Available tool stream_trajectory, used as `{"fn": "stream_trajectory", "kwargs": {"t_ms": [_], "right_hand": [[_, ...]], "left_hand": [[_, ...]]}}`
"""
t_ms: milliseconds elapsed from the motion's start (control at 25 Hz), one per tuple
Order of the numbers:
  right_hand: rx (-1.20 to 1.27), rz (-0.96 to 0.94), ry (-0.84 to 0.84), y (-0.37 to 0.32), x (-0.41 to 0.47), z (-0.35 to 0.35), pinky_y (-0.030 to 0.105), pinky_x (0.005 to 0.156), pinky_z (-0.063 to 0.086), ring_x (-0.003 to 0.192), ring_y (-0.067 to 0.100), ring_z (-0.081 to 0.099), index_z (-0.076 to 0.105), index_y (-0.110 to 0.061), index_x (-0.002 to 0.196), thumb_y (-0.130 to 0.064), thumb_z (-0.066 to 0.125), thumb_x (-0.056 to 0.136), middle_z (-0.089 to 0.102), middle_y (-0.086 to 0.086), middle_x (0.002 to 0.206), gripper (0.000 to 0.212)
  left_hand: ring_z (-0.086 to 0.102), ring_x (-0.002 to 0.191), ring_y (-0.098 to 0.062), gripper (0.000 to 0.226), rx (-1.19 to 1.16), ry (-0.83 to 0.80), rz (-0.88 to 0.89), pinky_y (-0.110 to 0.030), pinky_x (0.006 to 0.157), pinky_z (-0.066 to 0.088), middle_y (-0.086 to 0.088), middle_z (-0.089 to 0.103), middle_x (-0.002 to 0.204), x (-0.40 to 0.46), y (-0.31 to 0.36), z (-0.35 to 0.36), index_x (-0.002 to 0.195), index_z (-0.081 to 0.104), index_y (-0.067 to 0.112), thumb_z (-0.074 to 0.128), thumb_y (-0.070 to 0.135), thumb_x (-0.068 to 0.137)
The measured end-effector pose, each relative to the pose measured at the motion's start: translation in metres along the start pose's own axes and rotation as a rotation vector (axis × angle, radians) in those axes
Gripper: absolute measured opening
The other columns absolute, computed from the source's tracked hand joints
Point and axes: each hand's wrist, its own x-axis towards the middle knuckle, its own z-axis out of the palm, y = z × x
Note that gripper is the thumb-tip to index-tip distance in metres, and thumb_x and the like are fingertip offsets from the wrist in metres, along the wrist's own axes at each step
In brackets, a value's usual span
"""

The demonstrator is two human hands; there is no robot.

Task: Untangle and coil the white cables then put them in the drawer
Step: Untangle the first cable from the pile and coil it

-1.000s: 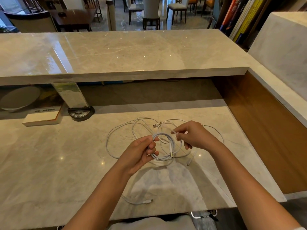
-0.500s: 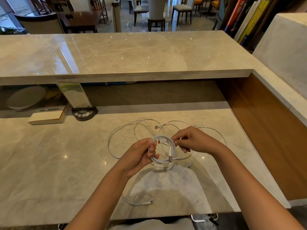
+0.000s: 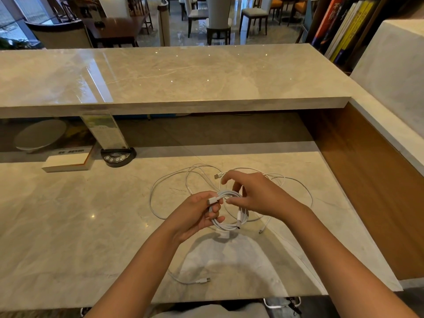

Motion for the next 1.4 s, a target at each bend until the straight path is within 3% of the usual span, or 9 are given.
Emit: {"fn": "stream_trajectory", "kwargs": {"t_ms": [240, 440, 520, 600, 720, 960, 1120, 1240, 1400], "right_hand": [[-0.190, -0.260, 0.184, 0.000, -0.001, 0.007, 0.028, 0.055, 0.037, 0.063, 0.021, 0.056, 0.060, -0.013, 0.089, -0.029, 0.055, 0.091, 0.065, 0.004, 0.072, 0.017], [0.074, 0.024, 0.048, -0.003, 0.006, 0.004, 0.031, 0.061, 0.046, 0.065, 0.013, 0.058, 0.060, -0.020, 0.077, -0.036, 0.062, 0.084, 0.065, -0.008, 0.072, 0.018], [0.236, 0.143, 0.060, 0.002, 0.006, 0.005, 0.030, 0.063, 0.049, 0.069, 0.011, 0.061, 0.061, -0.026, 0.079, -0.044, 0.066, 0.077, 0.064, -0.012, 0.078, 0.019], [0.188, 0.238, 0.183, 0.004, -0.001, 0.008, 0.030, 0.066, 0.049, 0.073, 0.005, 0.057, 0.057, -0.032, 0.089, -0.052, 0.066, 0.075, 0.061, -0.014, 0.087, 0.026], [0.019, 0.339, 0.272, -0.002, -0.012, 0.015, 0.031, 0.063, 0.044, 0.074, 0.011, 0.054, 0.054, -0.023, 0.090, -0.051, 0.067, 0.074, 0.059, -0.008, 0.081, 0.035], [-0.040, 0.364, 0.061, -0.006, -0.006, 0.014, 0.031, 0.066, 0.049, 0.077, 0.023, 0.062, 0.065, -0.010, 0.085, -0.021, 0.063, 0.075, 0.068, 0.005, 0.080, 0.015], [0.302, 0.347, -0.149, 0.005, -0.011, -0.025, 0.024, 0.056, 0.048, 0.056, 0.010, 0.058, 0.068, -0.018, 0.093, -0.011, 0.062, 0.078, 0.067, -0.005, 0.062, 0.018], [0.081, 0.333, -0.149, 0.003, -0.008, -0.017, 0.025, 0.059, 0.045, 0.064, 0.009, 0.058, 0.062, -0.028, 0.098, -0.026, 0.065, 0.076, 0.062, -0.010, 0.067, 0.023], [-0.173, 0.243, 0.052, -0.005, 0.000, 0.002, 0.027, 0.064, 0.040, 0.078, 0.009, 0.052, 0.064, -0.033, 0.104, -0.044, 0.067, 0.077, 0.062, -0.010, 0.094, 0.029]], "left_hand": [[0.041, 0.042, -0.005, 0.024, -0.014, -0.007, -0.004, -0.023, 0.060, 0.055, 0.004, 0.046, 0.052, -0.002, 0.005, 0.004, 0.078, 0.057, 0.008, 0.042, 0.014, 0.097], [0.040, 0.045, -0.006, 0.025, 0.204, 0.058, 0.063, -0.024, 0.064, 0.055, 0.003, 0.044, 0.053, -0.004, -0.003, 0.010, 0.085, 0.064, 0.007, 0.043, 0.012, 0.097], [0.041, 0.044, -0.006, 0.022, 0.121, 0.116, 0.083, -0.025, 0.065, 0.056, 0.002, 0.044, 0.053, -0.002, -0.006, 0.010, 0.088, 0.065, 0.005, 0.045, 0.011, 0.096], [0.042, 0.043, -0.007, 0.020, -0.017, 0.177, 0.101, -0.025, 0.065, 0.056, 0.002, 0.044, 0.053, 0.002, -0.006, 0.008, 0.086, 0.064, 0.005, 0.047, 0.011, 0.095], [0.042, 0.042, -0.007, 0.020, -0.083, 0.235, 0.132, -0.025, 0.066, 0.056, 0.003, 0.045, 0.050, 0.007, -0.005, 0.004, 0.084, 0.062, 0.005, 0.046, 0.009, 0.095], [0.043, 0.043, -0.008, 0.023, -0.018, 0.217, 0.105, -0.025, 0.064, 0.055, 0.003, 0.046, 0.050, 0.010, -0.011, 0.003, 0.081, 0.063, 0.006, 0.045, 0.009, 0.096], [0.042, 0.043, -0.008, 0.022, -0.064, 0.137, 0.054, -0.023, 0.057, 0.053, 0.001, 0.046, 0.052, 0.010, -0.010, 0.003, 0.085, 0.062, 0.002, 0.044, 0.006, 0.096], [0.043, 0.043, -0.007, 0.024, -0.044, 0.115, 0.048, -0.024, 0.058, 0.054, 0.002, 0.047, 0.051, 0.011, -0.010, 0.009, 0.085, 0.062, 0.003, 0.042, 0.005, 0.097], [0.043, 0.043, -0.007, 0.024, -0.011, 0.129, 0.030, -0.024, 0.060, 0.055, 0.001, 0.046, 0.052, 0.011, -0.009, 0.007, 0.084, 0.063, 0.003, 0.042, 0.005, 0.096]]}}
